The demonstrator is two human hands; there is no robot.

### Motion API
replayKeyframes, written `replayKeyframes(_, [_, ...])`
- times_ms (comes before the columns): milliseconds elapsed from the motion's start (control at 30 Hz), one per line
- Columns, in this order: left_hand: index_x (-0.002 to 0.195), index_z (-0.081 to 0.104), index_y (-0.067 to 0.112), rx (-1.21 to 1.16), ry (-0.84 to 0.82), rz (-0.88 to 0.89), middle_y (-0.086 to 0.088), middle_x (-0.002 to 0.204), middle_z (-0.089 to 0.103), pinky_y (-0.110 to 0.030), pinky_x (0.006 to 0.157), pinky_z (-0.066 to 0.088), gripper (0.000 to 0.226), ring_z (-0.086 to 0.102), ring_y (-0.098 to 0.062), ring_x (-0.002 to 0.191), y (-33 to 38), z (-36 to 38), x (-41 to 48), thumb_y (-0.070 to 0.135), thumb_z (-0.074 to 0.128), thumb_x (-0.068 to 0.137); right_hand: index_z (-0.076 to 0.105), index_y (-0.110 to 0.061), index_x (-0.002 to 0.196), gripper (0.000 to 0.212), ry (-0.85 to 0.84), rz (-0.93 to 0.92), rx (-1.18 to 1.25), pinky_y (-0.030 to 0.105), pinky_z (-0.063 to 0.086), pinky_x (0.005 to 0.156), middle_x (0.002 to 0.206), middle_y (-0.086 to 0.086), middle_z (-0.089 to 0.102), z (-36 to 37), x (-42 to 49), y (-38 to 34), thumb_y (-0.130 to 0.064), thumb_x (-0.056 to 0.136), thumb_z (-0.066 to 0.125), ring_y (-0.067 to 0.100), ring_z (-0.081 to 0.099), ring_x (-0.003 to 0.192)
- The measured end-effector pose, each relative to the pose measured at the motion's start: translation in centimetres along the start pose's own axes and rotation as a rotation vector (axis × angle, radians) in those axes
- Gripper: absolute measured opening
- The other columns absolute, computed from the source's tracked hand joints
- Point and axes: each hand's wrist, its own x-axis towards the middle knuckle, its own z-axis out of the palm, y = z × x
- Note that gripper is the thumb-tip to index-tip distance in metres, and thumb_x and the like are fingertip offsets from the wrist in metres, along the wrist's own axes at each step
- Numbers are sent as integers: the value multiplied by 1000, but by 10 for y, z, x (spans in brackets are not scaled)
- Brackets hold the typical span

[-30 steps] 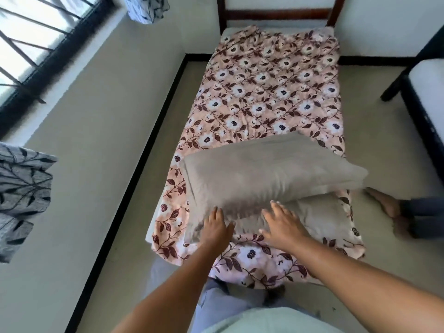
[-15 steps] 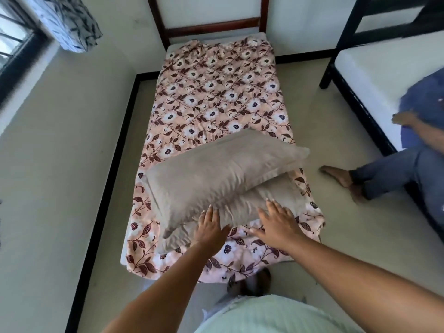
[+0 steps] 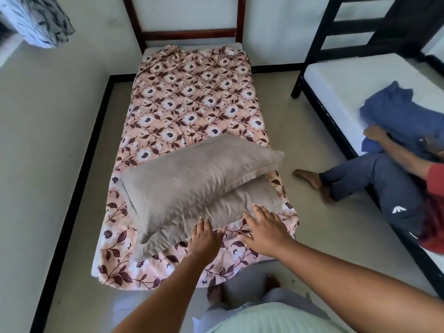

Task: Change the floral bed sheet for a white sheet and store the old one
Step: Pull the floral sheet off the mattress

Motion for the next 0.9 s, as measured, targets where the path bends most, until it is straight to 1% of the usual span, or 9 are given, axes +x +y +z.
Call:
replayKeyframes(67, [158, 13, 9, 0, 7, -11, -15, 167, 5, -46, 124, 11, 77, 4, -33, 154, 9, 2, 0, 59, 30, 102, 21, -24, 159, 81, 2, -7, -7, 52, 12, 123, 169, 15, 4, -6, 0, 10, -72, 94, 32, 32, 3, 157])
replayKeyframes(133, [158, 13, 9, -3, 7, -24, -14, 167, 5, -46, 124, 12, 78, 4, -32, 154, 18, 4, 2, 61, 29, 101, 21, -24, 159, 92, 8, -17, -11, 52, 13, 123, 169, 16, 4, -13, 2, 21, -78, 85, 18, 32, 4, 156])
replayKeyframes(167, [157, 15, 10, -11, 14, -33, -13, 167, 6, -47, 124, 13, 79, 5, -31, 154, 21, 6, 3, 62, 28, 100, 22, -24, 159, 92, 11, -20, -12, 51, 13, 123, 169, 17, 5, -14, 3, 25, -77, 85, 19, 32, 5, 156])
replayKeyframes(267, [156, 17, 8, 7, 37, -39, -17, 166, 8, -47, 125, 11, 78, 3, -30, 154, 45, 10, 11, 62, 27, 101, 24, -23, 159, 78, 47, -51, -1, 51, 13, 123, 169, 17, 4, -20, 11, 52, -67, 97, 37, 32, 5, 157])
replayKeyframes(400, [154, 20, 7, 38, 84, -83, -18, 166, 8, -44, 125, 9, 75, 5, -32, 154, 103, 24, 23, 60, 28, 101, 19, -22, 161, 79, 40, -114, 5, 52, 10, 123, 170, 15, -1, -29, 20, 113, -67, 99, 36, 32, 0, 157])
replayKeyframes(567, [158, 13, 9, 20, 92, -190, -14, 167, 3, -45, 125, 9, 76, 2, -30, 154, 183, 55, 30, 59, 28, 102, 18, -24, 161, 81, 24, -203, -8, 52, 9, 123, 170, 16, -3, -35, 26, 204, -71, 96, 32, 32, 0, 157])
replayKeyframes(700, [159, 9, 9, 9, 88, -208, -12, 167, 2, -39, 124, 2, 74, 0, -25, 155, 242, 74, 22, 55, 27, 104, 15, -24, 161, 108, 0, -191, -1, 55, 11, 124, 169, 17, -2, -41, 19, 258, -82, 72, 1, 34, 2, 156])
replayKeyframes(733, [159, 9, 9, 11, 90, -213, -12, 167, 2, -39, 123, 0, 73, -1, -25, 155, 254, 77, 19, 54, 27, 104, 15, -24, 161, 109, -5, -185, 0, 55, 12, 124, 169, 17, -2, -40, 18, 269, -81, 70, -1, 34, 2, 156])
replayKeyframes(900, [159, 5, 8, -1, 83, -217, -12, 168, 0, -39, 124, -1, 73, -4, -24, 155, 275, 85, 8, 53, 26, 105, 16, -24, 161, 88, -59, -190, -31, 53, 11, 123, 169, 17, -3, -31, 14, 295, -77, 90, 18, 33, 2, 157])
